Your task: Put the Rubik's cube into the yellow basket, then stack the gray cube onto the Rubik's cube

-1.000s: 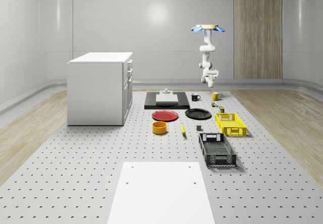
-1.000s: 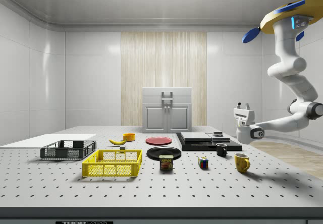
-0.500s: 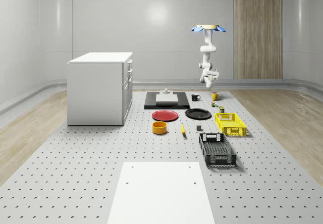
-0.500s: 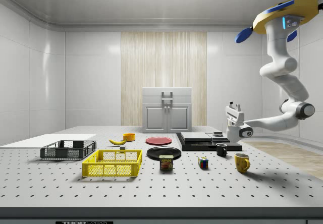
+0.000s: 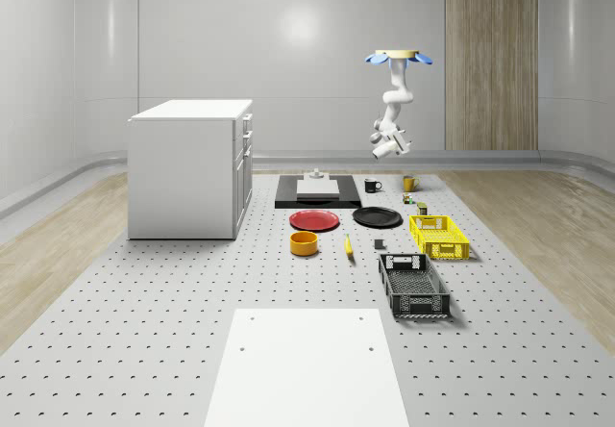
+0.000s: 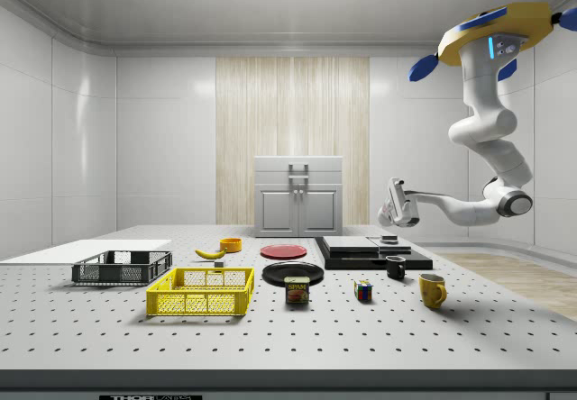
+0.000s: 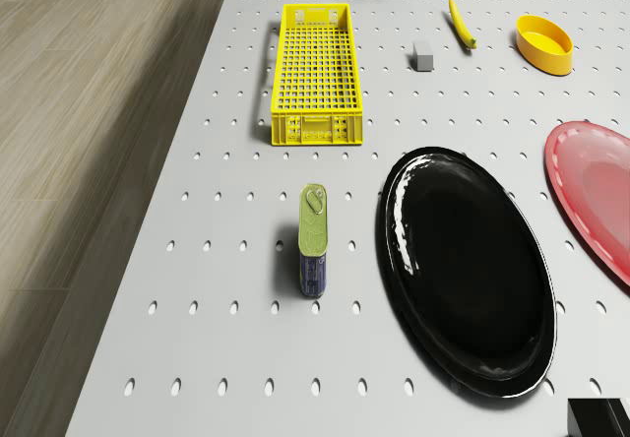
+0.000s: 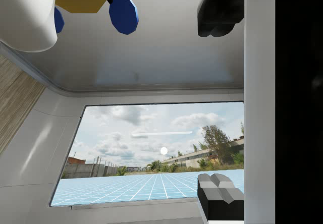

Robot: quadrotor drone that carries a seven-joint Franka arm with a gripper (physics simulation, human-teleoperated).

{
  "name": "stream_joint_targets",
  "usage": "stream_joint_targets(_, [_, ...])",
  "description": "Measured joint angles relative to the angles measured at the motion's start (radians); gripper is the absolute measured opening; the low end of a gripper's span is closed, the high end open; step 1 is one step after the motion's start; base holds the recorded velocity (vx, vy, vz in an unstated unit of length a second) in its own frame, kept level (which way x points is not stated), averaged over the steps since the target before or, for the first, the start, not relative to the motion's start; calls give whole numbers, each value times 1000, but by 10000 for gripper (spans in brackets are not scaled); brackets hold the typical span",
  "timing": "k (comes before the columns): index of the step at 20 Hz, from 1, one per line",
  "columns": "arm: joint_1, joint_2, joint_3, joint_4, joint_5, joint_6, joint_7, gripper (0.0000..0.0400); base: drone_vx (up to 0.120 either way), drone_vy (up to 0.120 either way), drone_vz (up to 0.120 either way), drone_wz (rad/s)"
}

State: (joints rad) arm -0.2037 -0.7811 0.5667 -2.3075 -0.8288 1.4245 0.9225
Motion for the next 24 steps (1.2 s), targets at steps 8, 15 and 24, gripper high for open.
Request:
stream_joint_targets(8, [-357, -112, 437, -457, -825, -82, 321, 400, 120, 0, -120, 0])
stream_joint_targets(15, [-658, -195, 605, -571, -1102, -220, 529, 400, 120, 0, -120, 0])
stream_joint_targets(24, [-801, -267, 676, -588, -1154, -259, 625, 400, 89, 0, -120, 0])
